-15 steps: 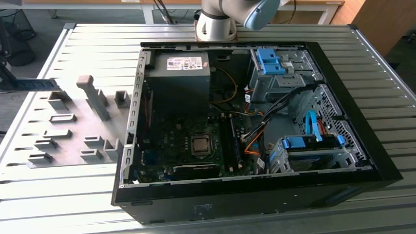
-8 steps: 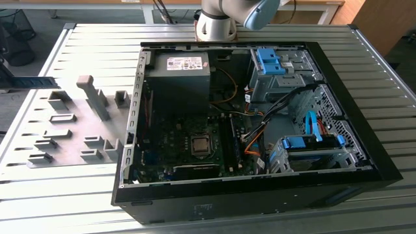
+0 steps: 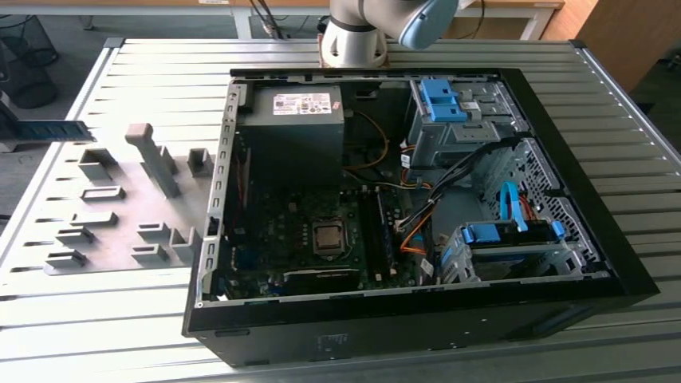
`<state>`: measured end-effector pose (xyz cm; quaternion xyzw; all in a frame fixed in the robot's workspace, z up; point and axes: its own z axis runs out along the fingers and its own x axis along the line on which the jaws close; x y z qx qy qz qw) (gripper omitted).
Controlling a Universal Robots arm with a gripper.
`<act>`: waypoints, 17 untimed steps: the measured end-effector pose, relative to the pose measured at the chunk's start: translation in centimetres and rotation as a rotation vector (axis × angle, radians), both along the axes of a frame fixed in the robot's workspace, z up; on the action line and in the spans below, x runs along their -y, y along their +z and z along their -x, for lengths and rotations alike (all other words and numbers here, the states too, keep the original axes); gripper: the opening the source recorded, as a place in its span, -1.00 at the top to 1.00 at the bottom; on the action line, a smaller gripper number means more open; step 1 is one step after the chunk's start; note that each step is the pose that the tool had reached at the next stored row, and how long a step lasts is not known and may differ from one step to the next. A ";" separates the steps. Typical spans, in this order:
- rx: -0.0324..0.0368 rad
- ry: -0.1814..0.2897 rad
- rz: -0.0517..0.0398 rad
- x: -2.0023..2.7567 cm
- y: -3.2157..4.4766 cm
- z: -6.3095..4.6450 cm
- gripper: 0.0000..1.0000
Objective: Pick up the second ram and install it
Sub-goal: 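Pick up the second ram and move it above second insertion slot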
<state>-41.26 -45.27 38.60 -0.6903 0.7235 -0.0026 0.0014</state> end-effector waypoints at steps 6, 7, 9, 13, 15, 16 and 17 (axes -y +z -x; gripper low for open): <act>0.0000 0.000 0.0000 -0.02 0.37 0.0 0.72; -0.0001 0.000 0.0000 -0.03 0.42 0.0 0.72; 0.0000 0.000 0.0000 -0.04 0.53 0.0 0.72; 0.0001 0.000 0.0000 -0.05 0.76 0.0 0.72; 0.0001 0.000 0.0000 -0.06 0.89 0.0 0.72; 0.0001 0.000 0.0000 -0.06 0.96 0.0 0.72; 0.0001 0.000 0.0000 -0.07 1.02 0.0 0.72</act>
